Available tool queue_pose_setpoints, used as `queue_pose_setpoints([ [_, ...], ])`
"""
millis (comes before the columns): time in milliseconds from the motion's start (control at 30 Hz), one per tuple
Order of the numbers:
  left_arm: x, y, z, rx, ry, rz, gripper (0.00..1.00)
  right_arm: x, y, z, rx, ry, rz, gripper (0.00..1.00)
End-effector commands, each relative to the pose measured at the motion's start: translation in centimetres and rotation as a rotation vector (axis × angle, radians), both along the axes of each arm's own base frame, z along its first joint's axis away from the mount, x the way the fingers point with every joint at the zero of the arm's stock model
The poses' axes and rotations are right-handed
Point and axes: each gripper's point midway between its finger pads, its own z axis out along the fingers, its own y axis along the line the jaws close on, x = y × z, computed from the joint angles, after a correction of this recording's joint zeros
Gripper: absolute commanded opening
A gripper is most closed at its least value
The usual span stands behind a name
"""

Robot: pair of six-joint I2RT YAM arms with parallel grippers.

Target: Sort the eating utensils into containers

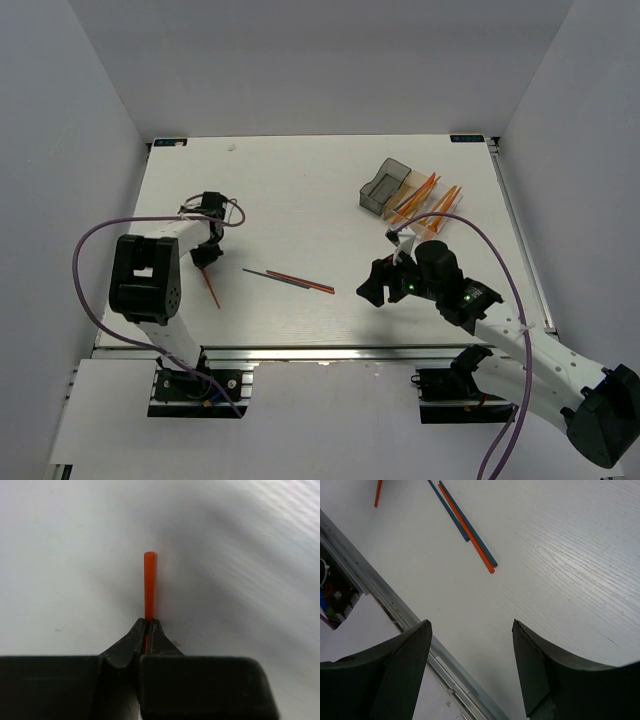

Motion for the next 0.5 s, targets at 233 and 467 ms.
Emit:
queue_pose_setpoints([
  [233,1.4,-2.5,6.8,-0.210,-0.253,-0.047,0.00,-0.6,2.8,1.5,0.142,-0.010,0.105,0.72],
  [467,-0.1,-7.9,9.1,-0.465,-0.373,-0.211,0.00,-0.3,6.6,3.6,0.284,0.008,0.192,0.73],
])
